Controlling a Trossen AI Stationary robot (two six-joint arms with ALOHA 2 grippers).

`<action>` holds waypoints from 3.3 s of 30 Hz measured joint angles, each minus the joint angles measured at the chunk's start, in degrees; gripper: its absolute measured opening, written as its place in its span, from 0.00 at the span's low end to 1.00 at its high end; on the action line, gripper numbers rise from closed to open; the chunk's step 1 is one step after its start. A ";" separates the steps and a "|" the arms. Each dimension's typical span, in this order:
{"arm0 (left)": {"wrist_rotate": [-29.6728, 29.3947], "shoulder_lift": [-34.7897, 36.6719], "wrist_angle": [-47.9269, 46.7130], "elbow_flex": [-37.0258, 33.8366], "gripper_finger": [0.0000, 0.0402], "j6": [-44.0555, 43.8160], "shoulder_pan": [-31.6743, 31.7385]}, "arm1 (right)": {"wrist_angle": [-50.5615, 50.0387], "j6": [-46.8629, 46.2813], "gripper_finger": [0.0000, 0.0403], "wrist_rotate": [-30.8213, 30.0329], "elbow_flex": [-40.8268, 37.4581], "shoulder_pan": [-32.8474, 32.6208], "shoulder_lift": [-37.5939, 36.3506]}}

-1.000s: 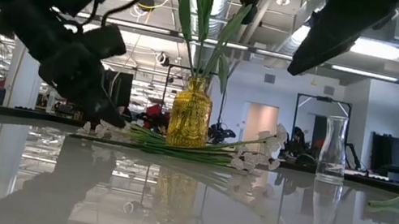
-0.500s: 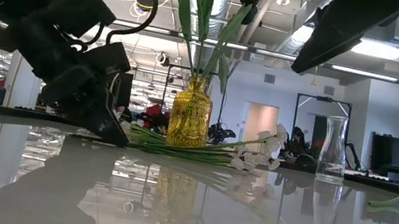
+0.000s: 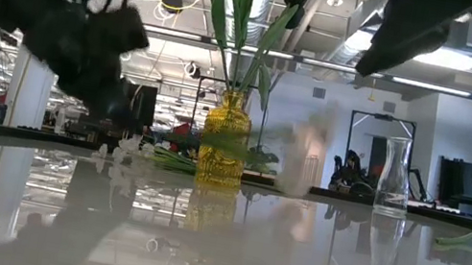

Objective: Sort flowers into vase by color
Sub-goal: Put the bottom white flowers into the transparent flower vase

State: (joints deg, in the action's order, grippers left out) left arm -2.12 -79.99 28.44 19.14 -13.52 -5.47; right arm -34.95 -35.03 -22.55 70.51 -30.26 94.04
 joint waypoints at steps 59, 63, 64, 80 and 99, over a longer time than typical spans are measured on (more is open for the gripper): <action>-3.12 -11.06 35.74 19.84 0.00 8.59 -18.13 | 76.40 41.71 0.50 5.63 -14.56 2.28 0.04; -3.18 -10.75 35.74 19.84 0.00 8.70 -18.12 | 76.58 41.56 0.37 5.62 -14.56 2.28 0.04; -3.18 -10.75 35.70 19.84 0.00 8.75 -18.12 | 76.55 41.58 0.33 5.62 -14.56 2.28 0.04; -5.26 -9.88 28.44 19.82 0.21 11.35 -19.19 | 63.40 37.52 0.10 2.09 -14.54 0.28 -6.19; -21.00 -8.28 4.91 19.77 0.32 7.04 -19.99 | -11.54 5.30 0.10 -31.79 -14.54 10.36 -41.04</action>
State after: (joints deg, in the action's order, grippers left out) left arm -23.13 -88.27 33.34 38.92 -6.48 -25.47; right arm -46.49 -29.73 -54.34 55.96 -19.90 53.00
